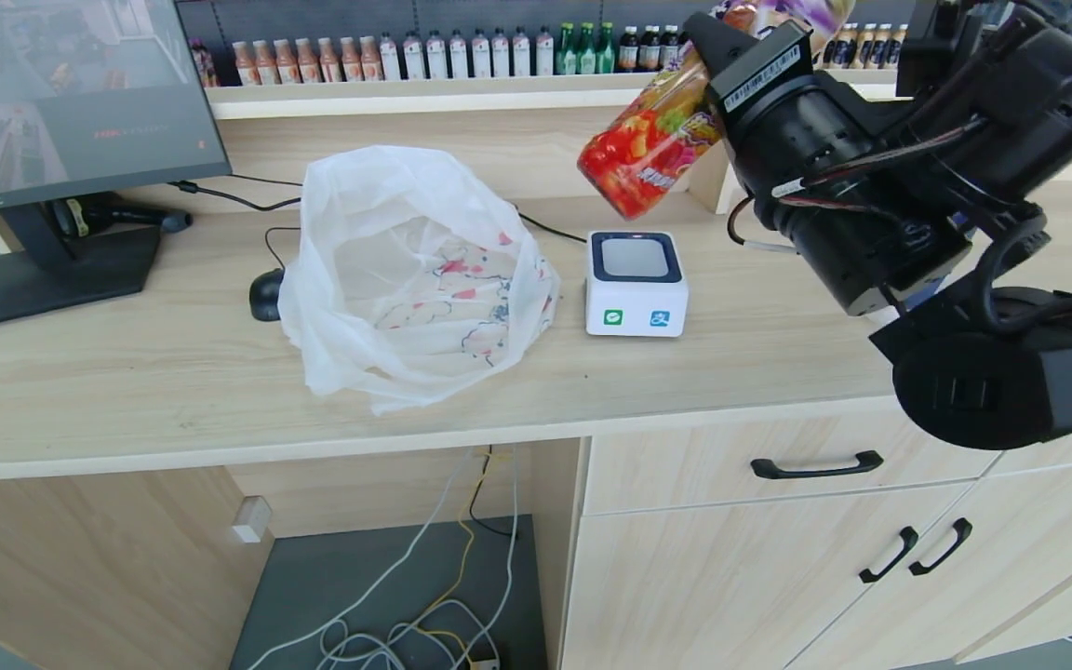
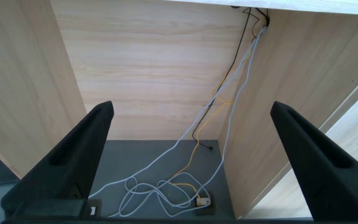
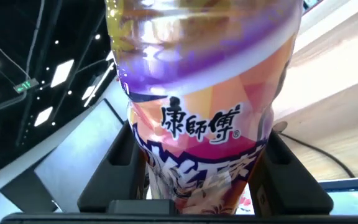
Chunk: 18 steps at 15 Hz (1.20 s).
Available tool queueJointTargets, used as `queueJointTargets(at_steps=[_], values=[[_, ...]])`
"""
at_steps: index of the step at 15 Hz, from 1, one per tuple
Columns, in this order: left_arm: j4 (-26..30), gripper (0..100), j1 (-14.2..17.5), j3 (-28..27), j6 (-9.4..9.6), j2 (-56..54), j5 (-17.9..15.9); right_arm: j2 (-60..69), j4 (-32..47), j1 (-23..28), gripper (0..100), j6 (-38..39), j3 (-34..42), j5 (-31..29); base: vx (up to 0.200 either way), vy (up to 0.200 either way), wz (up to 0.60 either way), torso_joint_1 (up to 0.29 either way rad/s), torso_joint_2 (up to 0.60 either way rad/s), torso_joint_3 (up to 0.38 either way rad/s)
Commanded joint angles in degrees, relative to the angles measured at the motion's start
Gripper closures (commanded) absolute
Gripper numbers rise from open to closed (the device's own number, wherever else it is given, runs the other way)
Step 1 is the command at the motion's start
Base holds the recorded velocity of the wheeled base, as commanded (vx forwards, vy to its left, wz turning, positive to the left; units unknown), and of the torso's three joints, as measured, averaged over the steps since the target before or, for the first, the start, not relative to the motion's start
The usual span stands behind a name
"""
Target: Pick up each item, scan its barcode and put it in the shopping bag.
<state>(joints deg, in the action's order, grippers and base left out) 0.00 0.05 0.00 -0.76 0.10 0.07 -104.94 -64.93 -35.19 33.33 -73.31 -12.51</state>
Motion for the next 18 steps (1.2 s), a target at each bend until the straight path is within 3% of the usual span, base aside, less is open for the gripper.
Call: queueJointTargets(at_steps=[1, 5, 7, 12, 14, 18], values=[[0.0, 0, 0.0, 0.0, -0.04, 0.0, 0.0, 2.6, -6.4, -1.2, 100, -6.1, 8.2, 0.0, 0.000, 0.000, 0.00, 0.000, 0.00, 0.000], [0.0, 0, 0.0, 0.0, -0.04, 0.0, 0.0, 2.5, -19.2, -1.0, 100, -14.8, 20.1, -0.3, 0.000, 0.000, 0.00, 0.000, 0.00, 0.000], [0.0, 0, 0.0, 0.0, -0.04, 0.0, 0.0, 2.4, -22.5, -0.3, 100, -21.2, 22.2, -0.1, 0.000, 0.000, 0.00, 0.000, 0.00, 0.000], [0.0, 0, 0.0, 0.0, 0.05, 0.0, 0.0, 2.5, -23.0, 0.2, 100, -36.1, 18.8, 6.4, 0.000, 0.000, 0.00, 0.000, 0.00, 0.000], [0.0, 0, 0.0, 0.0, -0.04, 0.0, 0.0, 1.1, -23.1, 0.7, 100, -37.3, 15.7, 6.2, 0.000, 0.000, 0.00, 0.000, 0.00, 0.000], [0.0, 0, 0.0, 0.0, -0.12, 0.0, 0.0, -0.3, -24.4, 1.2, 100, -37.3, 16.5, 5.4, 0.000, 0.000, 0.00, 0.000, 0.00, 0.000]])
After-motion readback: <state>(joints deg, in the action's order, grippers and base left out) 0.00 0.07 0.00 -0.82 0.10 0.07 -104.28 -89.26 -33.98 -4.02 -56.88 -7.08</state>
